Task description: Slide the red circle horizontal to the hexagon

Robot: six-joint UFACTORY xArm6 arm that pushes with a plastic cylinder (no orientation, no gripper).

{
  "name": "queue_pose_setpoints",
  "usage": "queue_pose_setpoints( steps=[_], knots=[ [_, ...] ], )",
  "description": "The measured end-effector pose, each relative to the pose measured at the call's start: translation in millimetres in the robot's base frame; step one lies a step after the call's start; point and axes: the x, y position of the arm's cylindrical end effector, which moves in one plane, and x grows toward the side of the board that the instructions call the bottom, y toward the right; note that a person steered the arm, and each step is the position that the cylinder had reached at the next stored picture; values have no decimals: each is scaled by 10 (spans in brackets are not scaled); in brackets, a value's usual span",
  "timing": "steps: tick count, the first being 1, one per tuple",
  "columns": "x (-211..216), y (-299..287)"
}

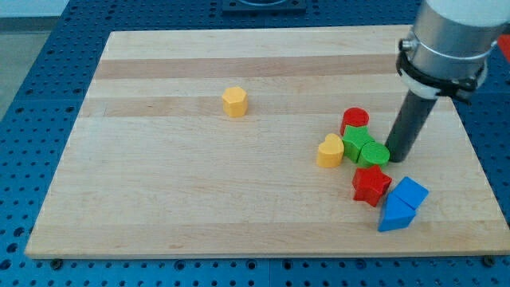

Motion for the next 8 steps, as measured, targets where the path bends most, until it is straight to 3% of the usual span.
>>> queue_pose_setpoints(
  steps=[6, 8],
  knots=[
    [-834, -993],
    [-1125, -1045]
  ],
)
